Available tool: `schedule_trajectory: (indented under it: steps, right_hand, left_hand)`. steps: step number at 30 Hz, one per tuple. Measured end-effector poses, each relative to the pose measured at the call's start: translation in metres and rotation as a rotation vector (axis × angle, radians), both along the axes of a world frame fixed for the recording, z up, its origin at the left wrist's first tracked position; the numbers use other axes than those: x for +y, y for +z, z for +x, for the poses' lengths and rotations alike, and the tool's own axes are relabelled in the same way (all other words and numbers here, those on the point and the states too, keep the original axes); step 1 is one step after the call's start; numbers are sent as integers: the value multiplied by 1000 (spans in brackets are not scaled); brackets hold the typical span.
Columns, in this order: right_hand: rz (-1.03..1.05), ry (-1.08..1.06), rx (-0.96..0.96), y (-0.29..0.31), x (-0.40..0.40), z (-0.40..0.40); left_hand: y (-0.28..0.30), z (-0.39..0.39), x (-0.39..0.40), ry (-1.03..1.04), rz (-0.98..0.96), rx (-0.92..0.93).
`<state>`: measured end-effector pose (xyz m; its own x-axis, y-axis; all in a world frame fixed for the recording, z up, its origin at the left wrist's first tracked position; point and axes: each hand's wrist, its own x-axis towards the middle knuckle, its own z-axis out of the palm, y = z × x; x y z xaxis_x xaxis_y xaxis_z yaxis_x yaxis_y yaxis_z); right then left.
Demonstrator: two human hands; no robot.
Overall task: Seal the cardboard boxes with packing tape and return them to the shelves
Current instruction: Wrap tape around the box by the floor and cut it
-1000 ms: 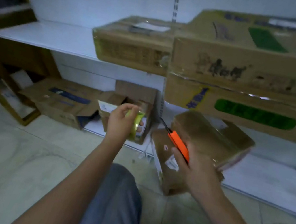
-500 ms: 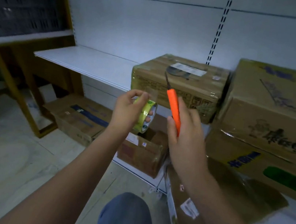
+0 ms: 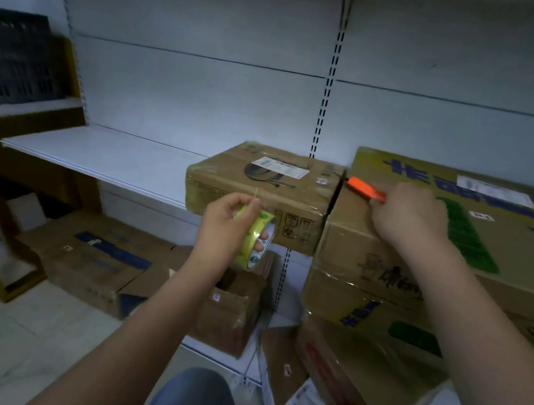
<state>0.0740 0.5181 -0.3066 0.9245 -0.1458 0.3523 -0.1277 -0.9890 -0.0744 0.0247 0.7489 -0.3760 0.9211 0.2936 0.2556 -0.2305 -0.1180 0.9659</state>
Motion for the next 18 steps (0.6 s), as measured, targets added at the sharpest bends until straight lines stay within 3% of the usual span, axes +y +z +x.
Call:
schedule_trajectory:
  steps: [3, 5, 7, 9, 11, 13, 15, 16, 18]
  right_hand:
    - [6, -138, 43, 5, -6, -10]
    - [0, -111, -42, 5, -5, -21]
    - [-48, 101, -363, 0, -6, -40]
    - [-87, 474, -728, -19, -7, -72]
    - [-172, 795, -771, -61, -15, -108]
    - [-245, 840, -494, -122, -32, -131]
    - [-216, 631, -98, -193, -62, -131]
    - [-166, 498, 97, -226, -81, -126]
    - [142, 192, 481, -264, -116, -110]
  left_hand:
    - [-11, -7, -8, -11, -34, 47]
    - [-15, -14, -16, 2, -46, 80]
    - [-26, -19, -23, 17, -42, 120]
    - [-46, -22, -26, 25, -49, 197]
    - [-80, -21, -27, -5, -53, 332]
    - [-117, -21, -33, -49, -31, 492]
    - [-151, -18, -46, -86, -2, 597]
    - [-168, -16, -54, -105, 6, 633]
    - [-194, -10, -72, -152, 81, 694]
